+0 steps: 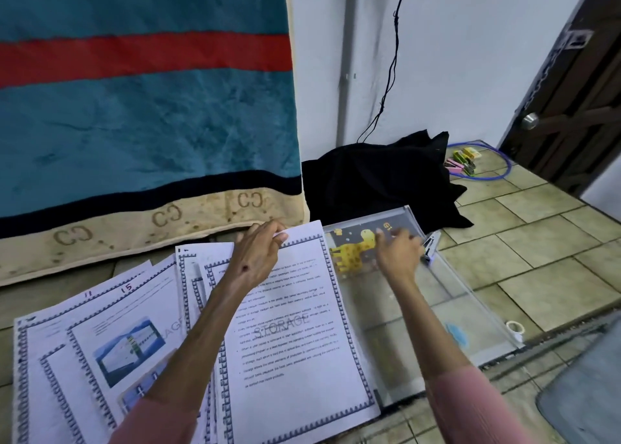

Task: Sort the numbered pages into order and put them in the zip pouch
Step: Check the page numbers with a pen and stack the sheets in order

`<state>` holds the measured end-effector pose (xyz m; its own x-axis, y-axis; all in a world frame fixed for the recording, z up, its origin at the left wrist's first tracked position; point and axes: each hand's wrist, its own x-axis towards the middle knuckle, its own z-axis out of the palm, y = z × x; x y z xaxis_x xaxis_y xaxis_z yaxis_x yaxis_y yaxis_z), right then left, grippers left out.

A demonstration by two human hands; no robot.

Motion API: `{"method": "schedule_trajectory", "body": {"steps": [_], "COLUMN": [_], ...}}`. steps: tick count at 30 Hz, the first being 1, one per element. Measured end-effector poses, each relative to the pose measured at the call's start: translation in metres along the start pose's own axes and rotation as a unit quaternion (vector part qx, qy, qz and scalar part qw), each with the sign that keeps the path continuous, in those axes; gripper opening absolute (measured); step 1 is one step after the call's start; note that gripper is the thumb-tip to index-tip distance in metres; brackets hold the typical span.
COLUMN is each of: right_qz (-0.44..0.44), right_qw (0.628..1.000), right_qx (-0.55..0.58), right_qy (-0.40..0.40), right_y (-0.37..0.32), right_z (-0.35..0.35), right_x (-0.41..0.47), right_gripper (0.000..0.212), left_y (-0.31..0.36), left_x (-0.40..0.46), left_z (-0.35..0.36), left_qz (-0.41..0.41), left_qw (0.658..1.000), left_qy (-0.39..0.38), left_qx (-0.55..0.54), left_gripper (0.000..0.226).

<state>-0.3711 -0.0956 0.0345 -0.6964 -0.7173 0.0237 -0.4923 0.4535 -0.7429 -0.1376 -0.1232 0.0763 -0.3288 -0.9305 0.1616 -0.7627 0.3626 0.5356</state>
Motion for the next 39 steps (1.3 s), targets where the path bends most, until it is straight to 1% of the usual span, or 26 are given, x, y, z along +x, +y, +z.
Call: {"method": "schedule_trajectory", "body": {"steps": [2,3,6,7,10,11,13,15,16,17,18,19,20,21,22,23,24,25,27,28,29,31,32,34,37,39], "right_qz": [0.075,0.100,0.152,0.154,0.137,0.145,0.146,0.118,0.115,0.127,0.153,0.164,0.159,0.160,0.161,0.162,0.165,0.160,0.140,0.135,0.136,0.067,0.007,-0.076,-0.085,-0.078], "right_qw": [0.992,0.989,0.979,0.976,0.976,0.977,0.983,0.993,0.985,0.956,0.894,0.811,0.741,0.686,0.650,0.626,0.636,0.661,0.740,0.763,0.774,0.840,0.874,0.901,0.894,0.902], "right_qx": [-0.076,-0.089,-0.135,-0.156,-0.167,-0.153,-0.100,0.018,0.123,0.259,0.406,0.533,0.613,0.662,0.694,0.715,0.712,0.694,0.631,0.610,0.597,0.520,0.472,0.426,0.439,0.423], "right_qy": [0.061,0.068,0.031,0.006,-0.034,-0.043,-0.042,-0.019,-0.023,-0.047,-0.110,-0.178,-0.223,-0.256,-0.264,-0.265,-0.247,-0.237,-0.184,-0.164,-0.160,-0.141,-0.113,-0.041,0.019,0.034], "right_y": [0.014,0.022,0.041,0.047,0.057,0.060,0.061,0.048,0.037,0.025,0.012,0.002,-0.008,-0.021,-0.028,-0.040,-0.050,-0.061,-0.076,-0.082,-0.087,-0.089,-0.086,-0.081,-0.076,-0.076], "right_z": [-0.016,-0.018,-0.020,-0.019,-0.018,-0.019,-0.029,-0.044,-0.050,-0.056,-0.061,-0.061,-0.061,-0.060,-0.055,-0.051,-0.045,-0.039,-0.023,-0.018,-0.015,-0.011,-0.008,-0.006,-0.004,0.000], "right_x": [0.026,0.040,0.068,0.074,0.089,0.096,0.097,0.087,0.079,0.069,0.056,0.045,0.034,0.020,0.010,-0.004,-0.016,-0.028,-0.043,-0.049,-0.056,-0.063,-0.066,-0.071,-0.075,-0.076], "right_gripper": [0.061,0.067,0.078,0.074,0.041,0.037,0.039,0.027,0.024,0.026,0.024,0.020,0.026,0.028,0.020,0.010,0.020,0.027,0.025,0.025,0.028,0.030,0.028,0.023,0.026,0.032], "left_y": [0.001,0.001,0.000,0.000,0.001,0.001,0.002,0.002,0.002,0.002,0.002,0.002,0.001,0.001,0.001,0.000,0.000,0.000,-0.001,0.000,0.000,0.001,0.001,0.002,0.006,0.009], "left_x": [0.001,0.002,0.003,0.003,0.004,0.003,0.002,0.002,0.002,0.002,0.002,0.001,0.002,0.001,0.001,0.000,0.000,-0.001,-0.001,-0.001,-0.001,-0.001,-0.002,-0.003,-0.004,-0.004], "left_z": [0.003,0.004,0.006,0.006,0.006,0.005,0.005,0.004,0.003,0.002,0.001,0.000,-0.001,-0.003,-0.004,-0.007,-0.009,-0.011,-0.016,-0.019,-0.021,-0.024,-0.025,-0.028,-0.030,-0.030], "left_qz": [-0.005,-0.007,-0.006,-0.005,-0.003,-0.005,-0.010,-0.007,-0.004,0.000,0.002,0.006,0.011,0.016,0.017,0.018,0.018,0.019,0.026,0.027,0.027,0.024,0.021,0.016,0.015,0.016], "left_qw": [1.000,1.000,1.000,1.000,1.000,1.000,0.999,0.999,0.999,0.999,0.999,0.999,0.998,0.998,0.997,0.997,0.996,0.996,0.995,0.995,0.995,0.995,0.995,0.995,0.995,0.996], "left_qy": [-0.012,-0.016,-0.014,-0.012,-0.007,-0.009,-0.012,-0.012,-0.010,-0.009,-0.010,-0.009,-0.007,-0.005,-0.004,-0.005,-0.007,-0.007,-0.008,-0.010,-0.011,-0.011,-0.010,-0.009,-0.006,-0.006], "left_qx": [0.002,0.001,-0.005,-0.006,-0.017,-0.021,-0.032,-0.036,-0.038,-0.040,-0.043,-0.049,-0.058,-0.066,-0.075,-0.081,-0.088,-0.092,-0.094,-0.094,-0.094,-0.094,-0.094,-0.095,-0.094,-0.092], "left_gripper": [0.016,0.016,0.018,0.019,0.017,0.017,0.018,0.020,0.022,0.022,0.021,0.020,0.016,0.013,0.012,0.011,0.011,0.012,0.012,0.012,0.013,0.014,0.014,0.015,0.015,0.015]}}
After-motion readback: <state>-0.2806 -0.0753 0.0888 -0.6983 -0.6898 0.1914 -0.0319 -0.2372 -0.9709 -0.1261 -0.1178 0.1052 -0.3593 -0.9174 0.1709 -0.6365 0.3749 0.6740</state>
